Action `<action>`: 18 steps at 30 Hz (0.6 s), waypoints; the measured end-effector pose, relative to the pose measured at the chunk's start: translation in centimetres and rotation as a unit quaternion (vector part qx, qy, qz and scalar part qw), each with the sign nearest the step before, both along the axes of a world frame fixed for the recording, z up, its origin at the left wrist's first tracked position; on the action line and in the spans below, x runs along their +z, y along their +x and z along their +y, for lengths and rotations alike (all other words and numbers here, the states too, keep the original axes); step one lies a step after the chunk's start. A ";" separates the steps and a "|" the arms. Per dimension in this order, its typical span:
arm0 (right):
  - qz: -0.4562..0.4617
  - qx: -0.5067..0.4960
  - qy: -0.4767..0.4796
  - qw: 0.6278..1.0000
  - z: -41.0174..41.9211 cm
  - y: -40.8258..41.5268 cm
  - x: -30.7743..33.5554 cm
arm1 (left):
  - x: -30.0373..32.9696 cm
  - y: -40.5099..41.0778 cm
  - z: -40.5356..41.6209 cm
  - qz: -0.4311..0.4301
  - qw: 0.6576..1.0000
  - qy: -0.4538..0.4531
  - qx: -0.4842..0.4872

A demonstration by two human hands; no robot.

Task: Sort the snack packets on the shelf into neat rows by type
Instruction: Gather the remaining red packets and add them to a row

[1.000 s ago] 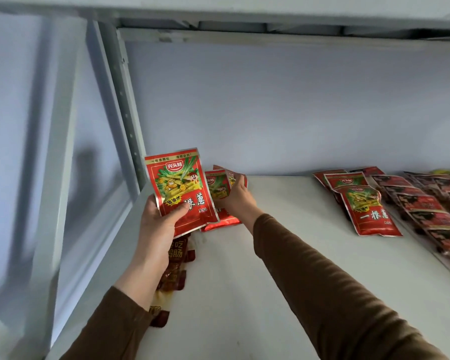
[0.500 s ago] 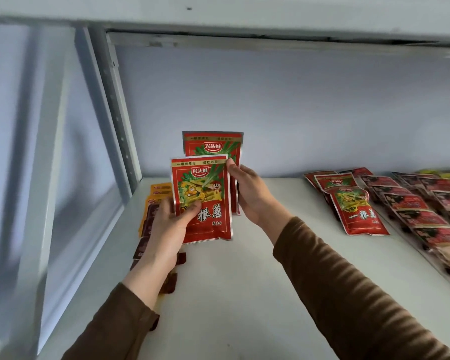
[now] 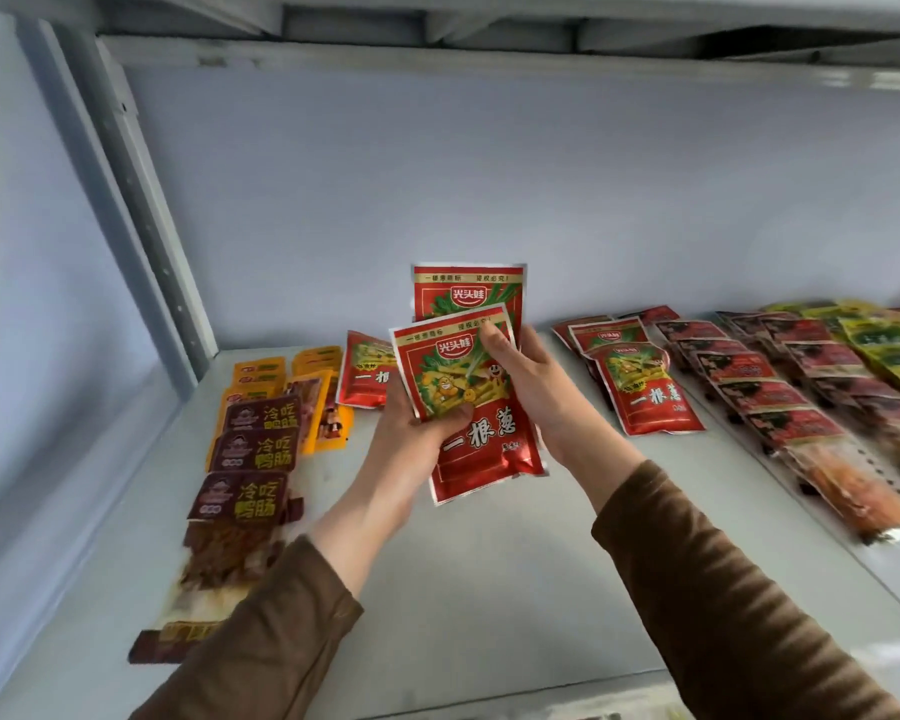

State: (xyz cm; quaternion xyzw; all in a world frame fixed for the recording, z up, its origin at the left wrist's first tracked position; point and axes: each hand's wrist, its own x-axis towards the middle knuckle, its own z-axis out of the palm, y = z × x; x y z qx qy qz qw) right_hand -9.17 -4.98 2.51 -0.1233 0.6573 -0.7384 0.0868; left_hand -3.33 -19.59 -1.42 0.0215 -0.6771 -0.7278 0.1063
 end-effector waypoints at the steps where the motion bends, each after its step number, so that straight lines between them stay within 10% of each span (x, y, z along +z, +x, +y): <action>1: 0.017 -0.035 0.042 0.998 1.7 0.1 -0.3 | -0.3 -0.3 1.7 -0.006 1.000 0.001 -0.007; 18: 0.005 -0.218 0.346 0.913 22.3 -1.6 -4.9 | -2.9 -6.3 19.1 -0.102 0.967 -0.185 -0.142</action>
